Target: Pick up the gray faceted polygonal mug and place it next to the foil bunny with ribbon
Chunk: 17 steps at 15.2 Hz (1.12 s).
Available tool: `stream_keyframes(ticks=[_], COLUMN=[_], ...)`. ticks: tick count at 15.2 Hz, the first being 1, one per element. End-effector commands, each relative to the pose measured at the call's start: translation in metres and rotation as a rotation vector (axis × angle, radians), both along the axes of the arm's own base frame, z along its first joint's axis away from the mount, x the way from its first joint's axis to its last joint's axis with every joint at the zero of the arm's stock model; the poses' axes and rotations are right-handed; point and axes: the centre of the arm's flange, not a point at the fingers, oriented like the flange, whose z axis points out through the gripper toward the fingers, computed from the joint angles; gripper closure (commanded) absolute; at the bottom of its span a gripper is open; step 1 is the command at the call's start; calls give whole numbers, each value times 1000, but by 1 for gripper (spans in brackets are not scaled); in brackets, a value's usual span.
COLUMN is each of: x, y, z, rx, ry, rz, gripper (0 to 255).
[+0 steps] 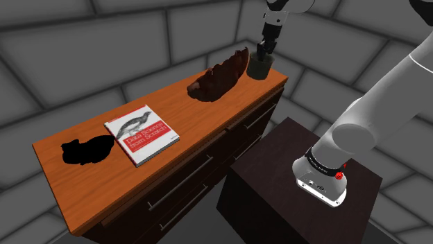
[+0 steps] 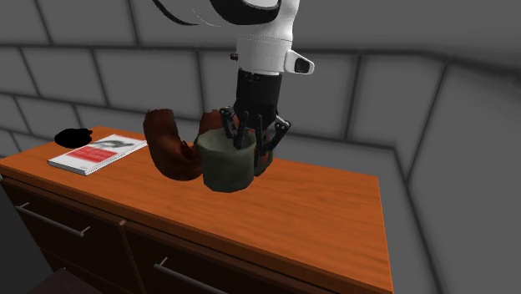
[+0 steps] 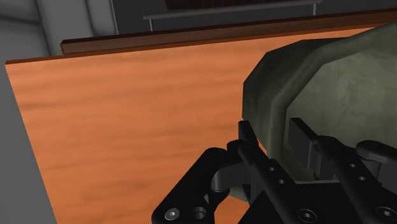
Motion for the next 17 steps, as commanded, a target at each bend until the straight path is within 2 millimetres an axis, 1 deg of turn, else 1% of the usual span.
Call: stream_keyframes(ticks=[1,14,15,17], x=[0,0,0,-2], y=[-1,-1,-1,26], z=[10,79,79,79], rx=[0,0,0,0], ry=[0,0,0,0], rz=[0,0,0,0], gripper=[255,255,255,255])
